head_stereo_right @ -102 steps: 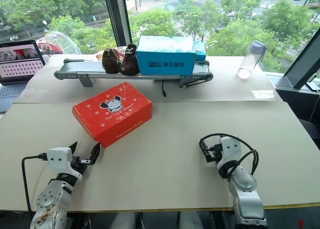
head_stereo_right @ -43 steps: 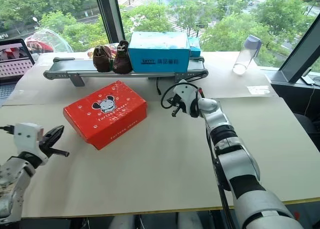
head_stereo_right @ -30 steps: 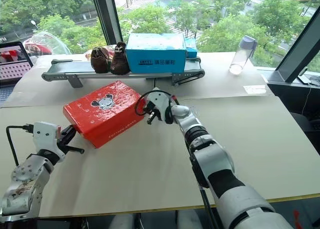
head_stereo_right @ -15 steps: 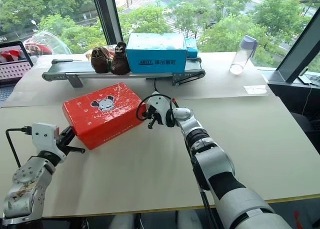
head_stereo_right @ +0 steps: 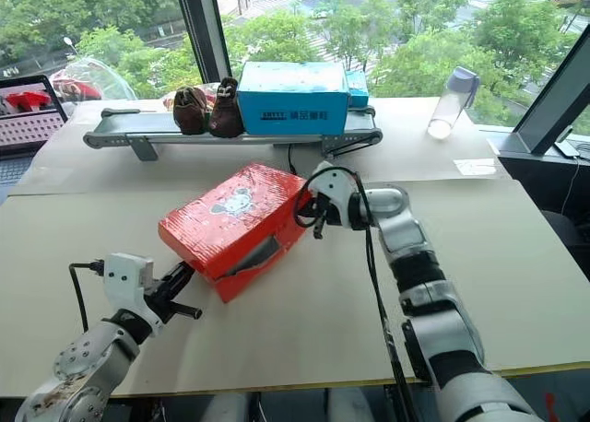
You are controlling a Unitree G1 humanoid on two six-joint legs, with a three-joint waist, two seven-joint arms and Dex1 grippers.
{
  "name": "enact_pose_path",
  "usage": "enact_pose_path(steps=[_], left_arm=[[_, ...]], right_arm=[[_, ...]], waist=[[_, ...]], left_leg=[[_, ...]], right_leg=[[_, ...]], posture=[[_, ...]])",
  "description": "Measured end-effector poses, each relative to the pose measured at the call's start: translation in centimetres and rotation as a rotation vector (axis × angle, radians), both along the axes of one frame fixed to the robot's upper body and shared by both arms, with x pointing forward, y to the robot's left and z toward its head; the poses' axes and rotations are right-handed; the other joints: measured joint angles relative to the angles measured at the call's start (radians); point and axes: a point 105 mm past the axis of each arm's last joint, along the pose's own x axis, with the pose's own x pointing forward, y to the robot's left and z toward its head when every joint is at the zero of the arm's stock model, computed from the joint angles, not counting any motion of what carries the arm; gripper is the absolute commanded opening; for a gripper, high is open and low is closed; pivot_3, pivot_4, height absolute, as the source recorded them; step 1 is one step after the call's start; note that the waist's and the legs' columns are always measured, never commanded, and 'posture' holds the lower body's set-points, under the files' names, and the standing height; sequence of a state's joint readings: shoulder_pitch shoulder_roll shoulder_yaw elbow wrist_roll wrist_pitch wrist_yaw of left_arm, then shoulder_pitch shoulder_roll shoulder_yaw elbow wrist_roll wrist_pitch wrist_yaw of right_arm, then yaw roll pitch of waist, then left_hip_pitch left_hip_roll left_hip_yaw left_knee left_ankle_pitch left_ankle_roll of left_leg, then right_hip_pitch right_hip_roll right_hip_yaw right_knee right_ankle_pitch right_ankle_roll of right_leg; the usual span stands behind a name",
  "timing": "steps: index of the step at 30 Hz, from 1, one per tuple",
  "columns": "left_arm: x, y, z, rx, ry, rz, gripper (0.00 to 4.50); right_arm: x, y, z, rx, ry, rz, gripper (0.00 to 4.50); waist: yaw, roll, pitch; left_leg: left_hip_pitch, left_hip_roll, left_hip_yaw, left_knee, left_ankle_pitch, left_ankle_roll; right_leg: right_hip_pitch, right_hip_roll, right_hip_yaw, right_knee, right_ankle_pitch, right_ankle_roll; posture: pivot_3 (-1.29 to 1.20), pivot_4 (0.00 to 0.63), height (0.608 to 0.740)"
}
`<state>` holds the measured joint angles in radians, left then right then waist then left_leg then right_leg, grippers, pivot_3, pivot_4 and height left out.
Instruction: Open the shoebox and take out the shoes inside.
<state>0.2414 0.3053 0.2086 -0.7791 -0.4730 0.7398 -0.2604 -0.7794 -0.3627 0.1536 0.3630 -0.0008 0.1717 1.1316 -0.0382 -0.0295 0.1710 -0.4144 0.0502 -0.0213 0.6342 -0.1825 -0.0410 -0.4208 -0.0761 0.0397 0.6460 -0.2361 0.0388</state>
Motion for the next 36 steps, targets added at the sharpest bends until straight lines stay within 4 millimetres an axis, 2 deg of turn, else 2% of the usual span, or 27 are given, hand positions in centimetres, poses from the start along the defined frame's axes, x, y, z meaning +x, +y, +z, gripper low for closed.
enact_pose_path(steps=[8,14,16,20,23,26,29,31,33,36], left_arm=[[-2.6,-2.4,1.2,-0.142,0.064,-0.16,0.0],[-3.4,-2.7,2.0,-0.215,0.065,-0.213,0.0],[-3.9,-2.1,1.3,-0.194,0.09,-0.235,0.0],[-4.4,0.7,-0.7,-0.11,0.14,-0.202,0.0],[-5.4,3.9,-2.6,-0.027,0.178,-0.218,0.0],[-6.3,6.6,-3.1,0.037,0.216,-0.279,0.0],[-5.9,8.7,-1.6,0.093,0.192,-0.333,0.0],[-5.0,9.4,0.9,0.118,0.136,-0.377,0.0],[-3.0,9.4,5.0,0.16,0.061,-0.447,0.0],[-1.1,8.2,11.5,0.202,-0.099,-0.516,0.0]], right_arm=[[-3.8,-4.4,-1.3,-0.129,0.108,-0.051,0.01],[-3.9,-5.9,-2.2,-0.151,0.15,-0.093,0.01],[-3.3,-6.3,-2.9,-0.162,0.164,-0.117,0.01],[-2.4,-7.3,-4.1,-0.203,0.171,-0.156,0.01],[-0.9,-8.6,-3.0,-0.221,0.137,-0.197,0.01],[0.1,-10.7,-1.6,-0.236,0.112,-0.256,0.01],[0.6,-12.5,-0.4,-0.246,0.101,-0.295,0.01],[0.6,-14.1,0.5,-0.259,0.101,-0.324,0.01],[0.2,-16.4,1.7,-0.293,0.106,-0.371,0.01],[-0.4,-18.5,3.6,-0.298,0.102,-0.421,0.01]], waist=[[0.0,-0.001,0.0],[-0.004,-0.002,0.0],[-0.005,-0.002,0.0],[-0.005,-0.001,0.0],[-0.007,-0.001,0.001],[-0.003,-0.002,0.001],[0.004,-0.002,0.002],[0.008,-0.002,0.002],[0.021,-0.003,0.005],[0.022,-0.002,0.006]], left_leg=[[0.0,0.0,0.0,0.001,0.0,0.0],[0.001,0.0,0.0,0.004,0.0,0.0],[0.001,-0.001,0.0,0.005,0.0,0.0],[0.0,-0.001,0.001,0.005,0.0,0.0],[-0.001,0.0,0.002,0.005,0.0,0.0],[-0.001,0.0,0.001,0.005,0.0,0.0],[-0.002,0.0,0.002,0.005,0.0,0.0],[-0.003,0.0,0.003,0.005,0.0,0.0],[-0.006,0.0,0.002,0.005,0.0,0.0],[-0.007,0.0,0.004,0.005,0.0,0.0]], right_leg=[[0.0,0.0,0.001,0.0,-0.001,0.0],[0.001,0.001,0.002,0.0,-0.004,-0.005],[0.001,0.001,0.003,0.0,-0.005,-0.006],[0.0,0.001,0.003,0.0,-0.005,-0.006],[-0.001,0.0,0.003,-0.001,-0.005,-0.007],[-0.002,0.0,0.003,-0.002,-0.006,-0.007],[-0.002,0.0,0.002,-0.003,-0.006,-0.007],[-0.002,-0.001,0.002,-0.004,-0.006,-0.007],[-0.005,-0.001,0.002,-0.004,-0.006,-0.007],[-0.004,-0.001,0.003,-0.005,-0.007,-0.005]], posture=[[0.0,0.15,0.74],[0.0,0.15,0.74],[0.0,0.15,0.74],[0.0,0.15,0.74],[0.0,0.15,0.74],[0.0,0.15,0.74],[0.0,0.15,0.74],[0.0,0.15,0.74],[0.0,0.15,0.74],[0.0,0.15,0.74]])
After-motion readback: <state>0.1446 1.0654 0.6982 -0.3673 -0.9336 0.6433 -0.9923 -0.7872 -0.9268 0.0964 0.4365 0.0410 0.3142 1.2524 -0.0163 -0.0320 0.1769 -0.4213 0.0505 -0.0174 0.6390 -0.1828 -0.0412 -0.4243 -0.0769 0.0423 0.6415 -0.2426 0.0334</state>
